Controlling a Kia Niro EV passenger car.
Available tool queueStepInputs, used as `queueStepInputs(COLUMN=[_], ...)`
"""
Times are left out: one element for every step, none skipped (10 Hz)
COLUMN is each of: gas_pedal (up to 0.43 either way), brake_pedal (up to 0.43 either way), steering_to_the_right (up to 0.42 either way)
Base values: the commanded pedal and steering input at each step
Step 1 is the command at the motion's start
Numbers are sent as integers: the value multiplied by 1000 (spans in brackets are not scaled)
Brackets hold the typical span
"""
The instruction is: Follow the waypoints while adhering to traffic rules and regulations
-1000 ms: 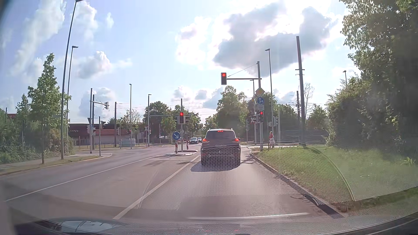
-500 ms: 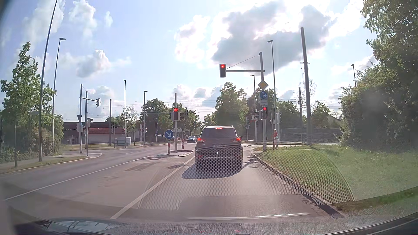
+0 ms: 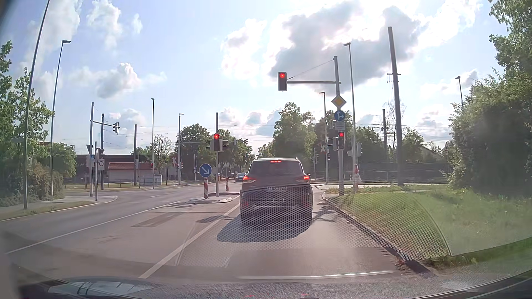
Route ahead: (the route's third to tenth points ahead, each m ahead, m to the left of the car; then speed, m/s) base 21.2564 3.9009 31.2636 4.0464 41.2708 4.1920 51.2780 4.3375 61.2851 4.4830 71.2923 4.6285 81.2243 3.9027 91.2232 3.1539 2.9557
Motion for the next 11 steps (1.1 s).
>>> queueStepInputs(gas_pedal=[0,0,0,0,0,0,0,0,0,0,0], brake_pedal=[274,274,274,274,274,274,268,238,232,226,220], steering_to_the_right=[4,1,-2,-7,-10,-10,-10,-12,-12,-14,-15])
